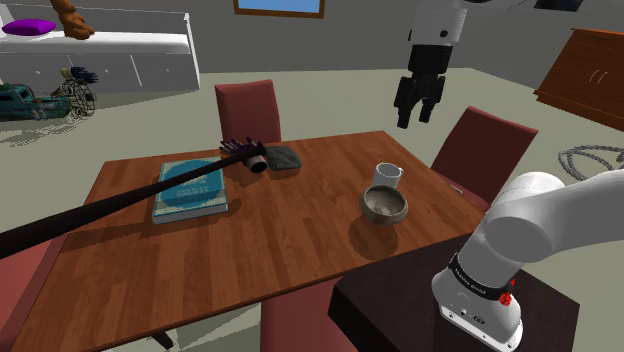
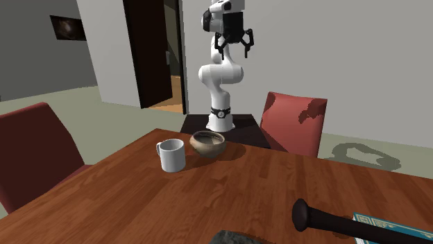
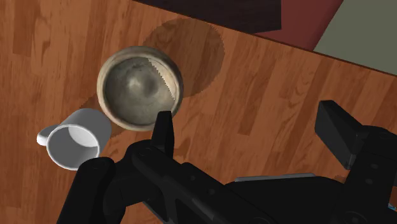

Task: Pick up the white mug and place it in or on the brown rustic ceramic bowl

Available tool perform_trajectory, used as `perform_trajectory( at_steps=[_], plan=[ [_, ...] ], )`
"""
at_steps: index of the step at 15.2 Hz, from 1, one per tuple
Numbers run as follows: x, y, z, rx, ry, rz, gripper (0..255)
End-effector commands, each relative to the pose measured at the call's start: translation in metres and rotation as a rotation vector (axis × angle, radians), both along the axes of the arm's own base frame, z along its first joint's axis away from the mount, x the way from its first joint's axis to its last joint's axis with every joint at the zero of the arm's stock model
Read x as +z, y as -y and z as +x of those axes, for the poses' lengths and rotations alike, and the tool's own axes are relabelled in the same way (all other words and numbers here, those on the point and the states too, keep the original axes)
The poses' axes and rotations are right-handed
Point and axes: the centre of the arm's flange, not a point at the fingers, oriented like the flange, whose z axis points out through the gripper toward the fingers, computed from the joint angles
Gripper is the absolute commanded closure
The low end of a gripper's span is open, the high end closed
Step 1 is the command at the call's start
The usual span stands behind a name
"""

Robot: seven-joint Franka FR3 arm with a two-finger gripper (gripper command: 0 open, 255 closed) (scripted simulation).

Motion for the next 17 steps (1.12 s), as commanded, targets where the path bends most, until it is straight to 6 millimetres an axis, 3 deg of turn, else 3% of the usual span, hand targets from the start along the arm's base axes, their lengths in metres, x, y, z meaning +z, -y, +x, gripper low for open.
perform_trajectory(
  at_steps=[1, 17],
  plan=[
    [0.0, 0.0, 0.0, 0.0, 0.0, 0.0, 0],
    [-0.168, 0.1, 0.058, 0.075, 0.042, -0.052, 0]
  ],
)
